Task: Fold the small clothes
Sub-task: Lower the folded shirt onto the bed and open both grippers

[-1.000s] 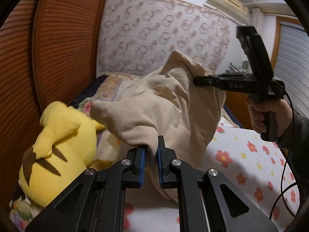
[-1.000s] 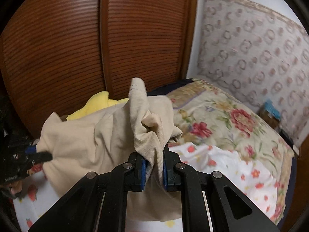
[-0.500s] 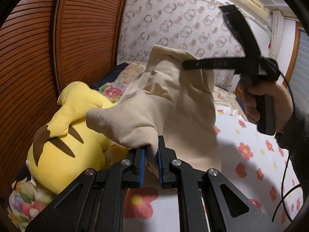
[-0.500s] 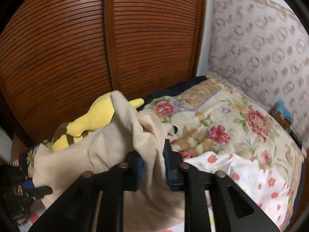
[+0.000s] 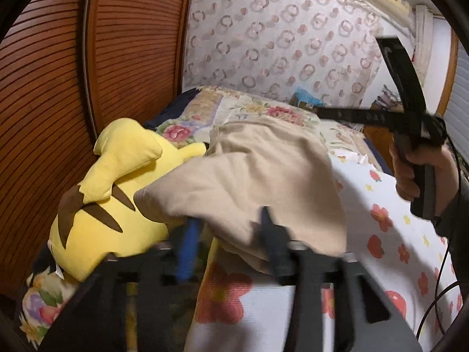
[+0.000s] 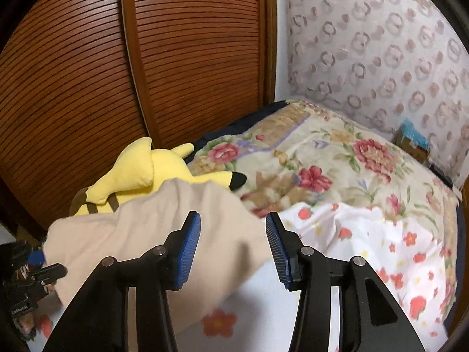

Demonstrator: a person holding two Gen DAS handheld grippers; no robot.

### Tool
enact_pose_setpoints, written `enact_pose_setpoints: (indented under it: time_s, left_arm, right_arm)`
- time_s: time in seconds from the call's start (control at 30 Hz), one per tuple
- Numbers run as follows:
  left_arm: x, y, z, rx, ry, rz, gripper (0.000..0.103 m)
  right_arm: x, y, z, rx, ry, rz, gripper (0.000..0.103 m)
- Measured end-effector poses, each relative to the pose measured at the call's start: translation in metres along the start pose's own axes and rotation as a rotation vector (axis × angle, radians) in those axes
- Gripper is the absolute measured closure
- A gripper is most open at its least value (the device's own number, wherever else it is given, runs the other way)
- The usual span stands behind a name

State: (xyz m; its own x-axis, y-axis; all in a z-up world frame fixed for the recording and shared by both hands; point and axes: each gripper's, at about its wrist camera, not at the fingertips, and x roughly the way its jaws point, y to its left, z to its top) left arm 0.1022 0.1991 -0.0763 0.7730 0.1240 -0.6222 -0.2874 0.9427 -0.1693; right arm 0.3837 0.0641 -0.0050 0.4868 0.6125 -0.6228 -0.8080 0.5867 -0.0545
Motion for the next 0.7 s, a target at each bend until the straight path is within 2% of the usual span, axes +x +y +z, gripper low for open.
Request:
enact_pose_setpoints:
  time_s: [0.07,0.1,0.3,0.7]
  left_arm:
    - [-0.007,0.000,0.000,0.004,-0.011,-0.013,0.021]
    - [-0.010,0.000,0.000,0.009,-0.025,-0.014,0.018]
    - [-0.040,-0.027,0.003,0.108,-0.100,-0.009,0.017]
    - [-0.082,-0.099,-0.001,0.211,-0.164,-0.116,0.017]
  right_arm:
    - [-0.013,0.001,-0.009,0.013,-0.005,0.002,0.055]
    - [-0.023,0.001,-0.010,0.015,-0.009,0.001,0.055]
    - [-0.090,0.012,-0.047,0.052,-0.050,-0.036,0.055]
    - [-0.217,0.033,-0.126,0.169,-0.168,-0.150,0.055]
